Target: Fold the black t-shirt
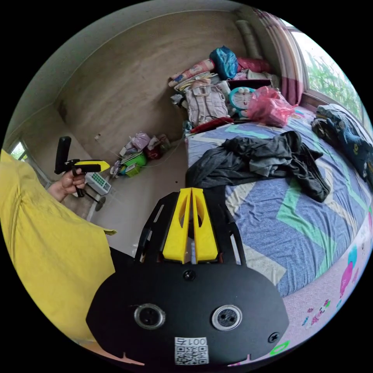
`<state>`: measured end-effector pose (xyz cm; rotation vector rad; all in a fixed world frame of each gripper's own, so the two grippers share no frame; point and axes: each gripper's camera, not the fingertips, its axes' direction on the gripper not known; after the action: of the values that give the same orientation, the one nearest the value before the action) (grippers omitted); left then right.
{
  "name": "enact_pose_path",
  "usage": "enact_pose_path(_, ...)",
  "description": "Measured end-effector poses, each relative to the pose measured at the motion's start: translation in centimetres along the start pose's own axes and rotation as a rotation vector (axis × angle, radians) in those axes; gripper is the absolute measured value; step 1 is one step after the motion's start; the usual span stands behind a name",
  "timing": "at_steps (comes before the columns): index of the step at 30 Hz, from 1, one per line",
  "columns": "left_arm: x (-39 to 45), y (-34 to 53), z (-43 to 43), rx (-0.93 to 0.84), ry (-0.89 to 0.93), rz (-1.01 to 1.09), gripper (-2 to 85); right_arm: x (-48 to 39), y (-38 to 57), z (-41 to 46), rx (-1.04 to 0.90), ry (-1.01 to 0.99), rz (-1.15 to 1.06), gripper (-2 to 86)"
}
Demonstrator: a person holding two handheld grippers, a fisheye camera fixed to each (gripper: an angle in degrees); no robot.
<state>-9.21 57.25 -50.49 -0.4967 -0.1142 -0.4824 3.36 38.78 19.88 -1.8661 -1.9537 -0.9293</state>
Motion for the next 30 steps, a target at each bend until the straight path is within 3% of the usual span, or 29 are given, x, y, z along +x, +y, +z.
enact_pose_path(11,4.2,-20.7,-3.6,-0.117,0.029,0.318,-1.5,9.1,-9.7,5.9,0.031,0.085,0.145,0.5)
enact_pose_path(23,4.1,-38.7,-6.0,-0.245,0.283,0.465,-1.5,14.2,-16.3,11.2,0.069,0.18,0.373,1.4)
enact_pose_path(30,4.5,-47.0,-6.6,-0.294,0.304,0.538,-1.4,19.4,-17.6,13.5,0.084,0.241,0.607,4.2)
